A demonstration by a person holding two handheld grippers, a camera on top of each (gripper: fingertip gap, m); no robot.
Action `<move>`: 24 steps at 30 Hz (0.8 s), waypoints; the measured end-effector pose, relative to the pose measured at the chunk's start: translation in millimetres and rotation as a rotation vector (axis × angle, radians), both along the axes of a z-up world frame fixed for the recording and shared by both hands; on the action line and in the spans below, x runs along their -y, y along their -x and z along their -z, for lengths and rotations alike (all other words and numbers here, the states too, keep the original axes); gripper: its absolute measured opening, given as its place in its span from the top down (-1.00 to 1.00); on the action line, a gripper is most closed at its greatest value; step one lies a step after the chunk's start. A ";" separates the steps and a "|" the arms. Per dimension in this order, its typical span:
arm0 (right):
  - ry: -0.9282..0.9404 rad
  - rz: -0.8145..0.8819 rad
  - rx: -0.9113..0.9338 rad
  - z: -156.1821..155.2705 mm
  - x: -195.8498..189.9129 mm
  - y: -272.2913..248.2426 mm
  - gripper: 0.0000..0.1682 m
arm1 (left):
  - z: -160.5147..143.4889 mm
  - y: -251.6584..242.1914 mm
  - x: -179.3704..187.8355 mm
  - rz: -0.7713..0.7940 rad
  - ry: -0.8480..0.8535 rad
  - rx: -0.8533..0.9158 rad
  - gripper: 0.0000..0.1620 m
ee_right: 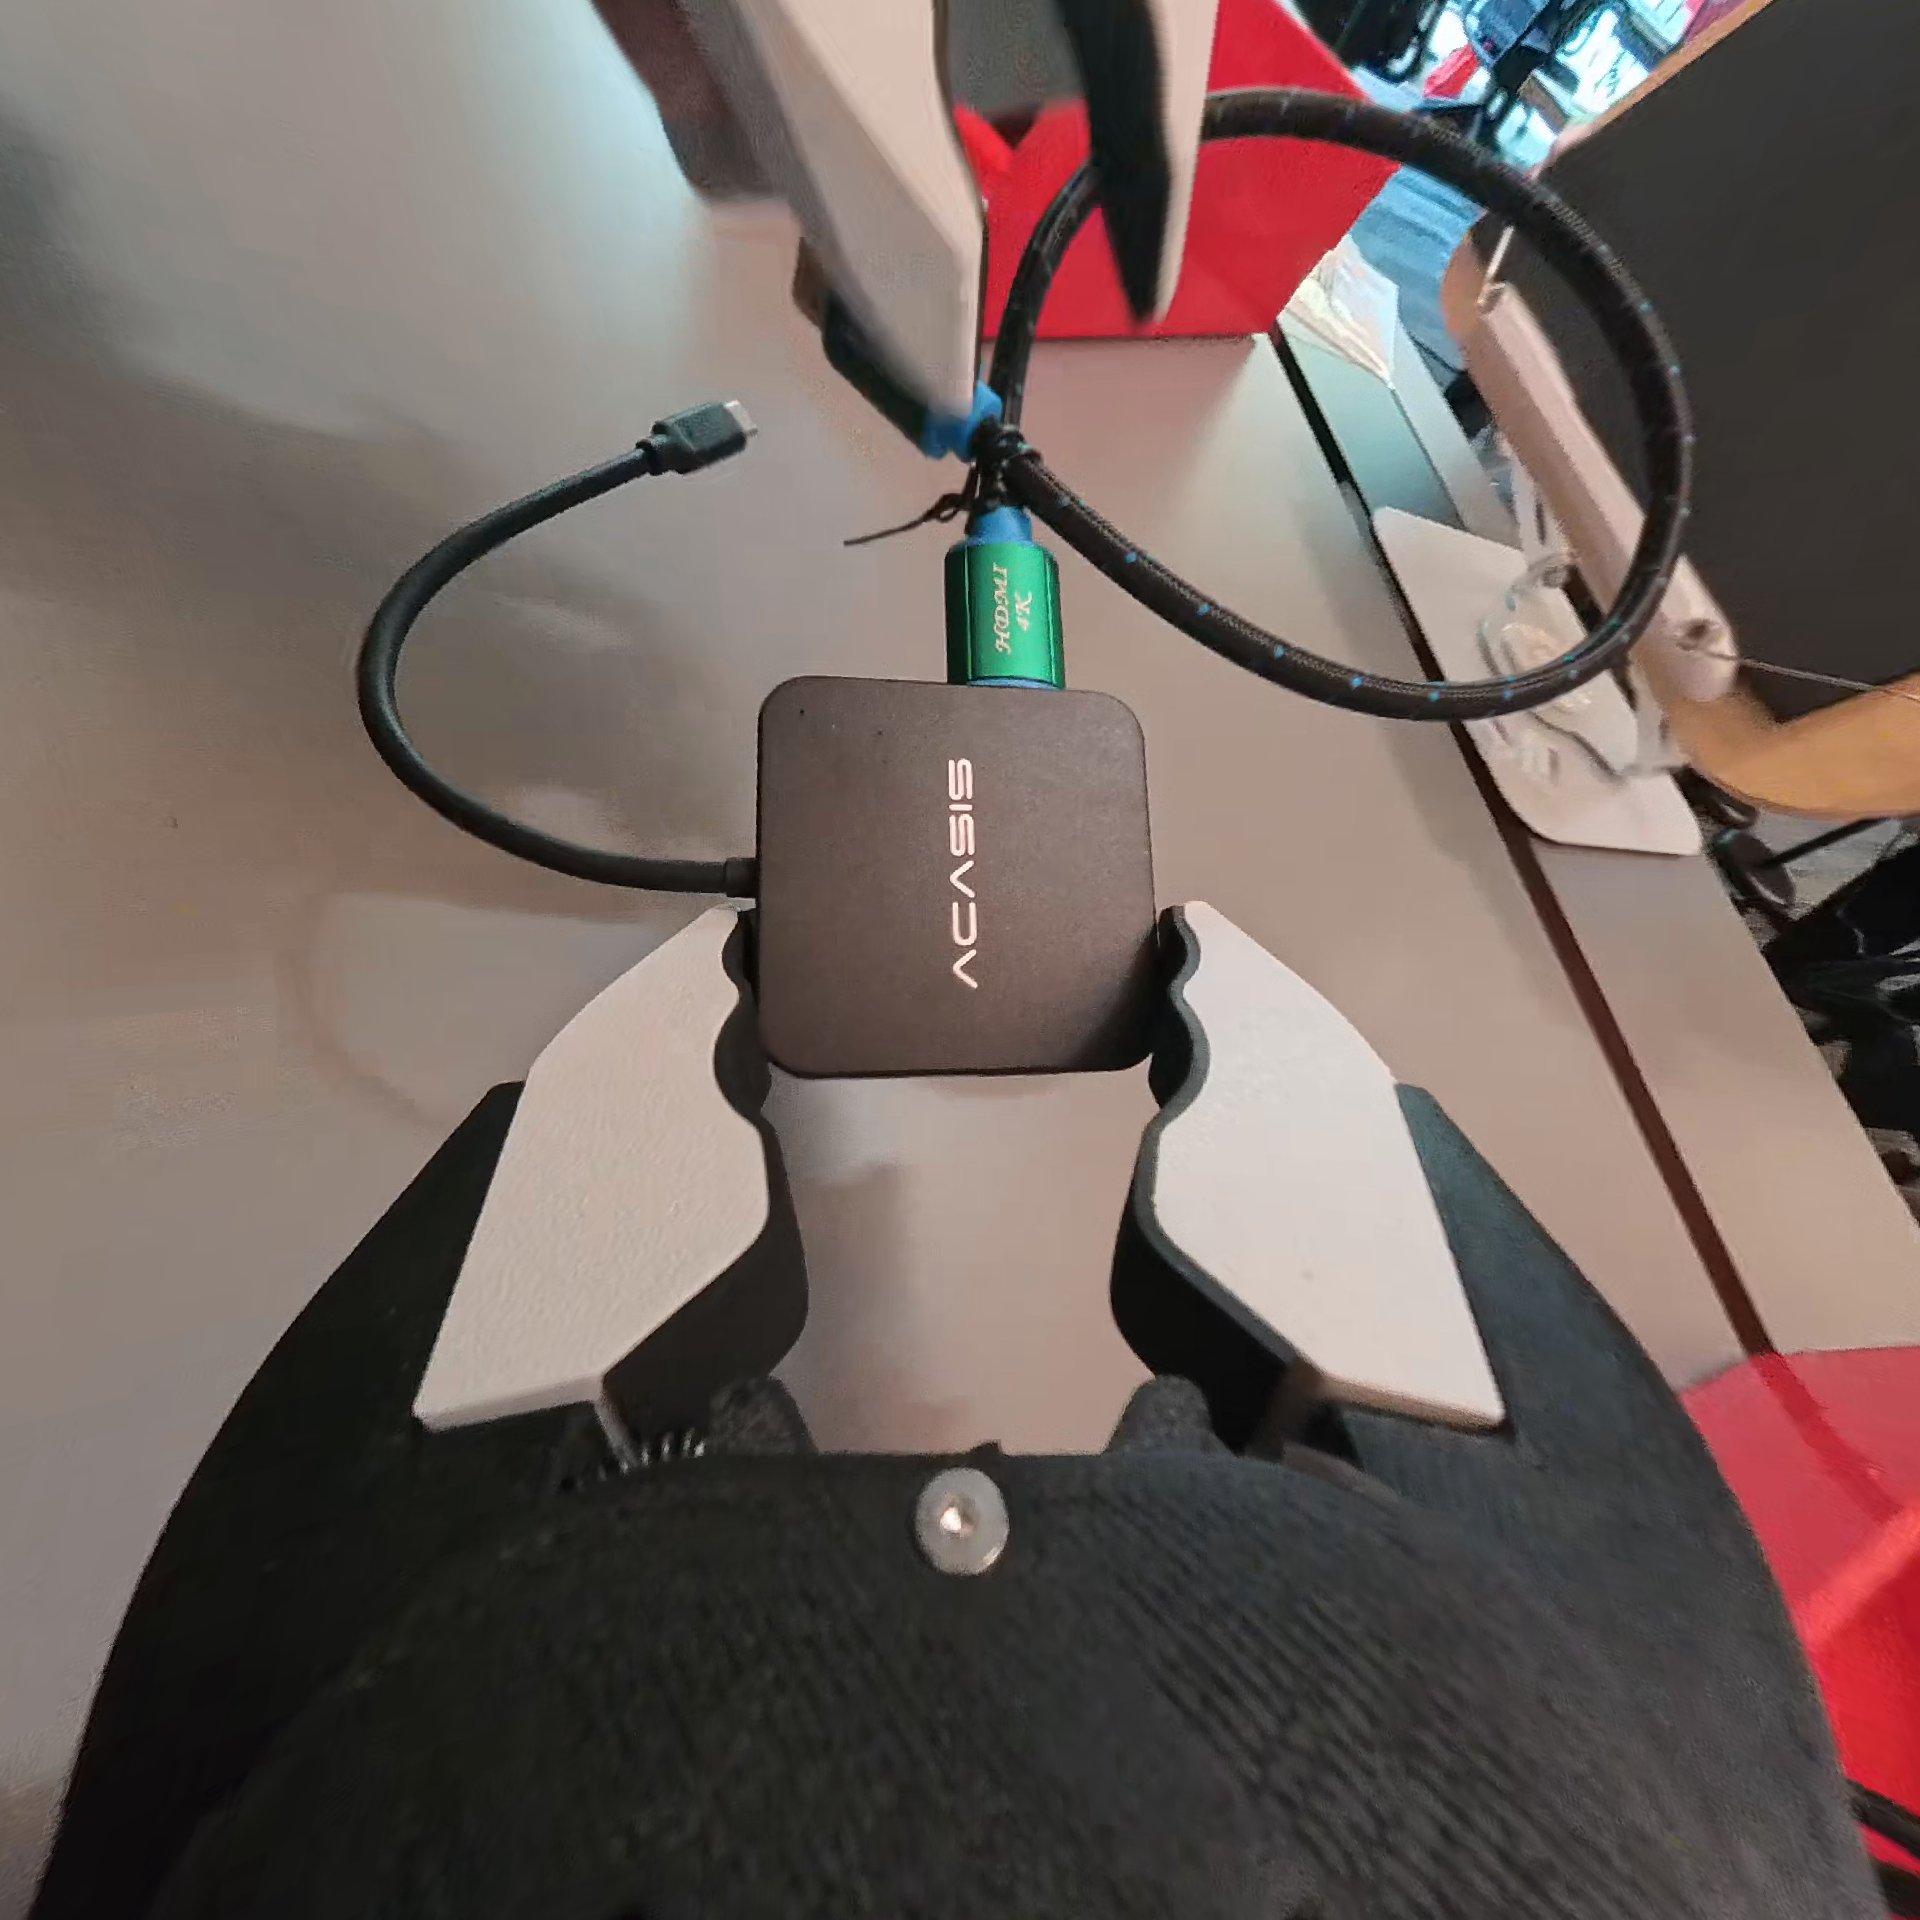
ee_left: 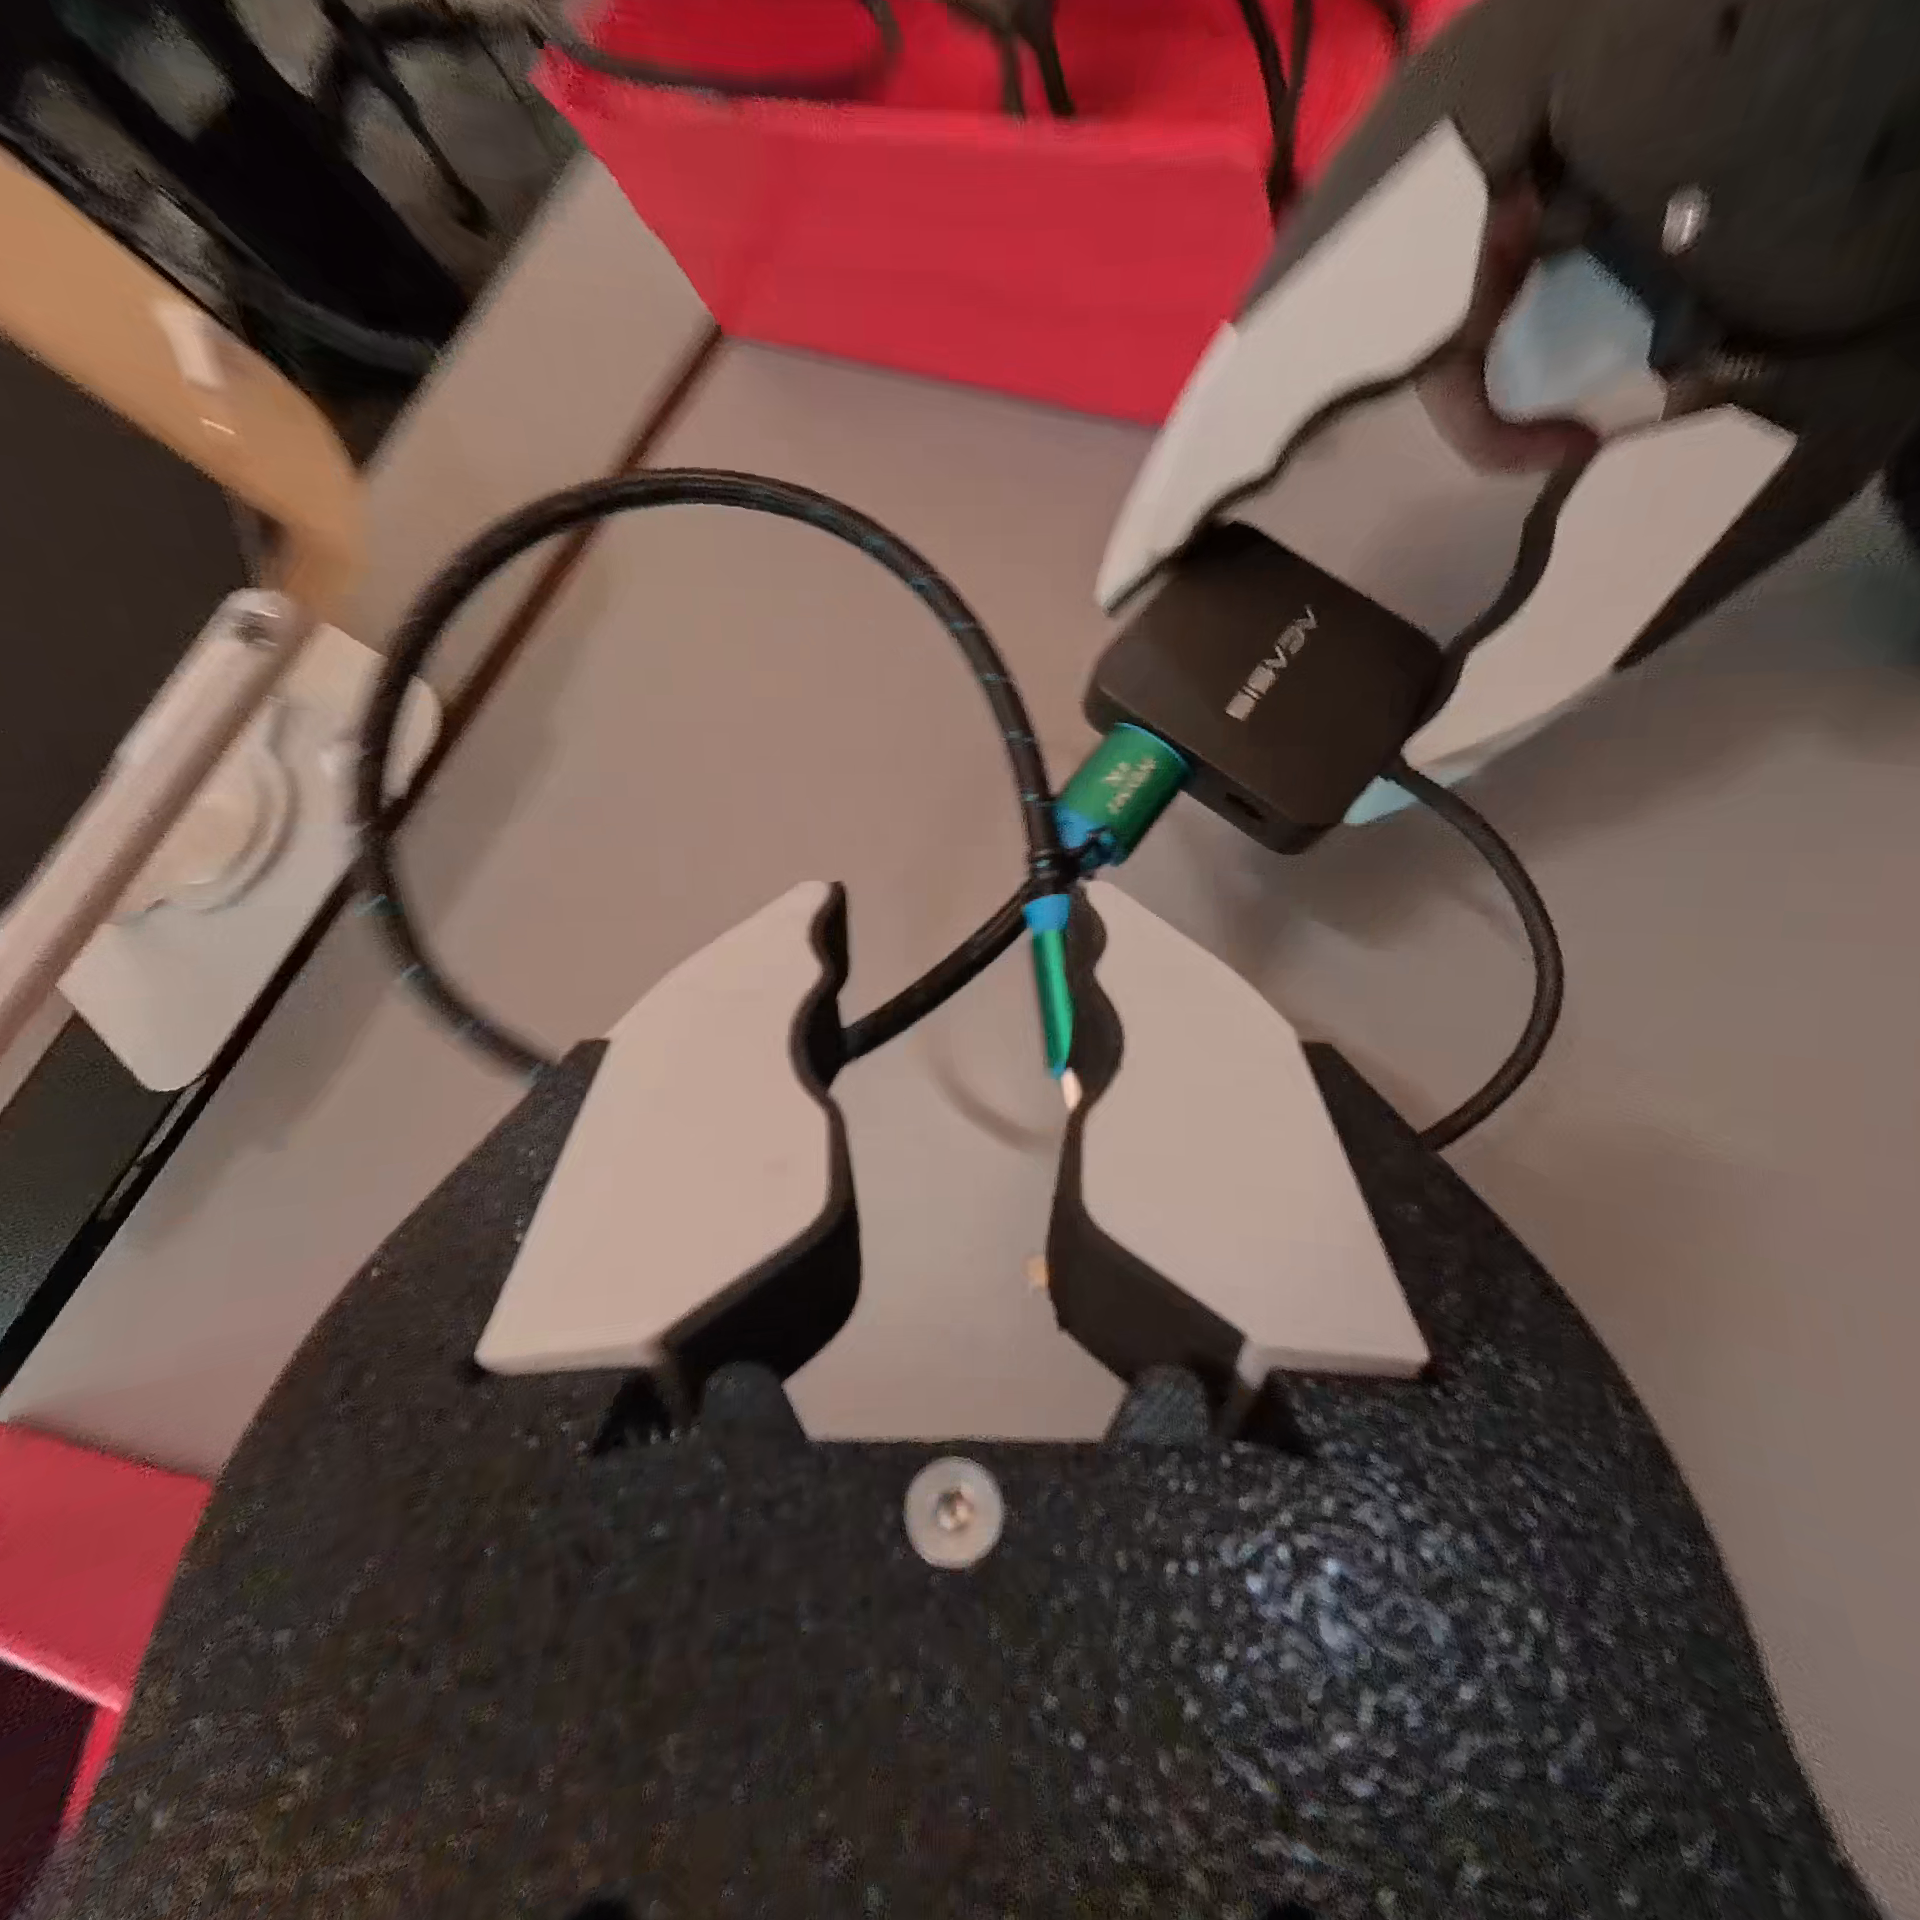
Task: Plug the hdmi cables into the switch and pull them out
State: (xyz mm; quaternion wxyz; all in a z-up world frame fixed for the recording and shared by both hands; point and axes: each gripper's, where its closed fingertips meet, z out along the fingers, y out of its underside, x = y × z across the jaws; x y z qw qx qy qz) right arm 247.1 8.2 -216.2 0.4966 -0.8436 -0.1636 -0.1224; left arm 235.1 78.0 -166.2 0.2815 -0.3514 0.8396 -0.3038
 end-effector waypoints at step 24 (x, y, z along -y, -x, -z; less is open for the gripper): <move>-0.400 0.651 0.296 -141.7 169.9 -136.9 0.13 | 36.0 57.3 -82.0 -0.243 0.322 0.076 0.47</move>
